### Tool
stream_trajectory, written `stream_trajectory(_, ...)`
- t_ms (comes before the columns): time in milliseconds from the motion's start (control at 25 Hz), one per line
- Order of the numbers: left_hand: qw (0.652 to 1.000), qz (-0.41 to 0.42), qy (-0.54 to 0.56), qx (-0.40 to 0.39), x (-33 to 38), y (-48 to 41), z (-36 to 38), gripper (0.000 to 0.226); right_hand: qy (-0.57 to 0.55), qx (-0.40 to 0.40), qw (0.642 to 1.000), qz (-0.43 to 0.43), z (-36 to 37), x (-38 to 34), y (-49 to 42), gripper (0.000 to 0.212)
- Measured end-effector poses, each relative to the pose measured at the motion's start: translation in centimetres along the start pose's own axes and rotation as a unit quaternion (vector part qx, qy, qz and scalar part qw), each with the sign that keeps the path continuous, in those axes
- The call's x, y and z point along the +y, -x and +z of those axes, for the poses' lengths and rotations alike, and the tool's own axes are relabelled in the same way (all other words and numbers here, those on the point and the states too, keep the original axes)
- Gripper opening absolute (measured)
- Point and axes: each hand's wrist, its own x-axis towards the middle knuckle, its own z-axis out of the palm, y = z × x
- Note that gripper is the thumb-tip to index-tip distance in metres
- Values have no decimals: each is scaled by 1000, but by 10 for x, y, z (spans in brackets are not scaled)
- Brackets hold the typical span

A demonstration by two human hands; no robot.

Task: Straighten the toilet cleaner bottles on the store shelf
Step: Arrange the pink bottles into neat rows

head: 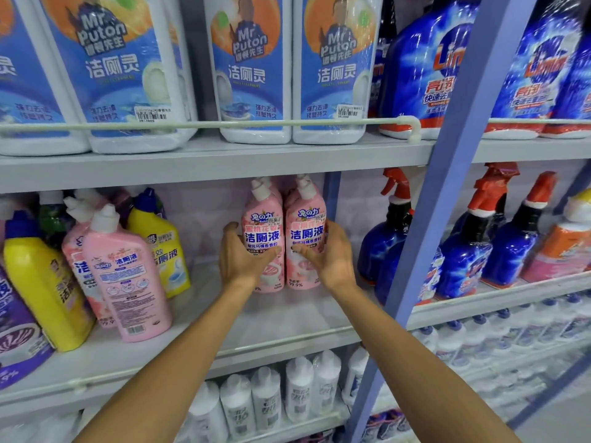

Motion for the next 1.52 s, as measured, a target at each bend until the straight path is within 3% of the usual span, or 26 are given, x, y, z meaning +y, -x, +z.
stream_trajectory(120, 996, 1, -27, -84, -10, -18, -2, 92, -9, -13, 1000, 19, 0, -2, -9, 73)
stream_trajectory(200, 988, -14, 11, -155, -14, -24, -5, 91, -36, -30, 999, 27, -1, -3, -12, 76)
stream_trajectory(320, 980, -34, 61, -185, -17, -25, -4, 97, -80, -96, 992, 32, -4, 0, -21, 77)
stream_trajectory(440, 980, -30, 89, -174, -19, -20, 3, 92, -86, -155, 984, 25, -7, 2, -28, 80)
stream_trajectory(640, 984, -29, 92, -151, -18, -16, 12, 94, -111, -181, 977, 28, -17, 2, -31, 72)
stream_trajectory(1080, 988, -26, 59, -143, -11, -16, 12, 84, -156, -177, 970, 56, -15, 15, -28, 69)
stream_trajectory(1280, 995, -57, 52, -65, -7, -2, 18, 52, -170, -174, 968, 59, -13, 19, -30, 70)
stream_trajectory(1520, 995, -42, 51, -80, -3, -2, 15, 52, -169, -151, 973, 44, -7, 22, -30, 69)
